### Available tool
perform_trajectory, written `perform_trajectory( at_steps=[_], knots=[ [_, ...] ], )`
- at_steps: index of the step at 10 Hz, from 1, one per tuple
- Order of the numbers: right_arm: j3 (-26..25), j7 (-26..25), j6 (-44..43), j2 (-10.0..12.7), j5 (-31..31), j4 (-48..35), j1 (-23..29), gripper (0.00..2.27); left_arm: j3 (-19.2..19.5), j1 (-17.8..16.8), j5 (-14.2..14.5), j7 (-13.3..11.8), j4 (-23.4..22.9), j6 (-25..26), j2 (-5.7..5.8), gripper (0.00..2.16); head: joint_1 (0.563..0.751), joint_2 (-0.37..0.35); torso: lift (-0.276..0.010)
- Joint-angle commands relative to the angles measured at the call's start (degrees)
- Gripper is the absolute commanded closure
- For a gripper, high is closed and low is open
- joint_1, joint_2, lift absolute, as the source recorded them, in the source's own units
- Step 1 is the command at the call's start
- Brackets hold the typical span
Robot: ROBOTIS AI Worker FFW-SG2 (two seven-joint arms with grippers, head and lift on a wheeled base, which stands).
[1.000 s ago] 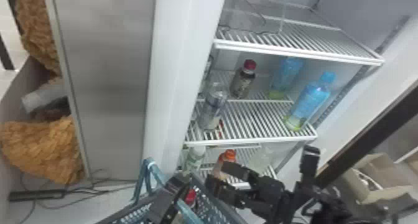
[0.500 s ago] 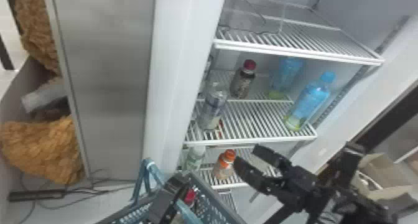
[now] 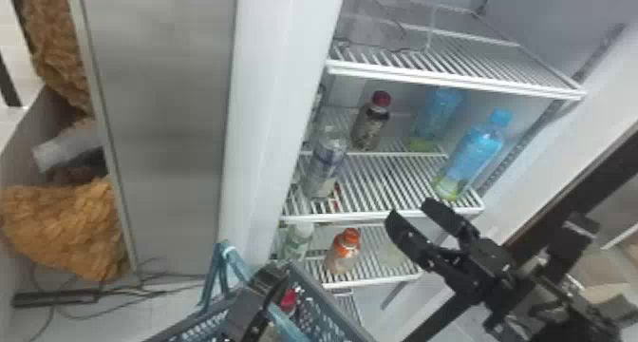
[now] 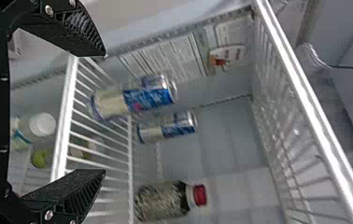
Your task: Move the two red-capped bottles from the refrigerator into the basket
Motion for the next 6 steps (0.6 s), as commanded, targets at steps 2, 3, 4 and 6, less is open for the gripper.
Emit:
perform_trajectory(
  at_steps=[2, 3, 4, 6],
  knots=[
    [-0.8, -3.1, -5.2, 1.3, 0.8, 1.1, -0.6, 0.11, -0.1, -0.2, -0.1, 0.0, 0.0, 0.0, -0.01, 1.2, 0.695, -0.35, 0.0],
    [-0.9, -4.7, -6.4, 1.6, 1.1, 1.6, -1.1, 0.11, -0.1, -0.2, -0.3, 0.0, 0.0, 0.3, -0.01, 1.2, 0.695, -0.35, 0.0],
    [-0.9, -5.6, -7.6, 1.7, 1.5, 2.6, -2.1, 0.11, -0.1, -0.5, -0.5, 0.0, 0.0, 0.4, -0.01, 1.2, 0.695, -0.35, 0.0],
    [-0.8, -7.2, -9.7, 2.1, 2.7, 5.8, -4.7, 0.11, -0.2, -0.9, -0.6, 0.0, 0.0, 0.5, 0.26, 1.2, 0.695, -0.35, 0.0]
  ],
)
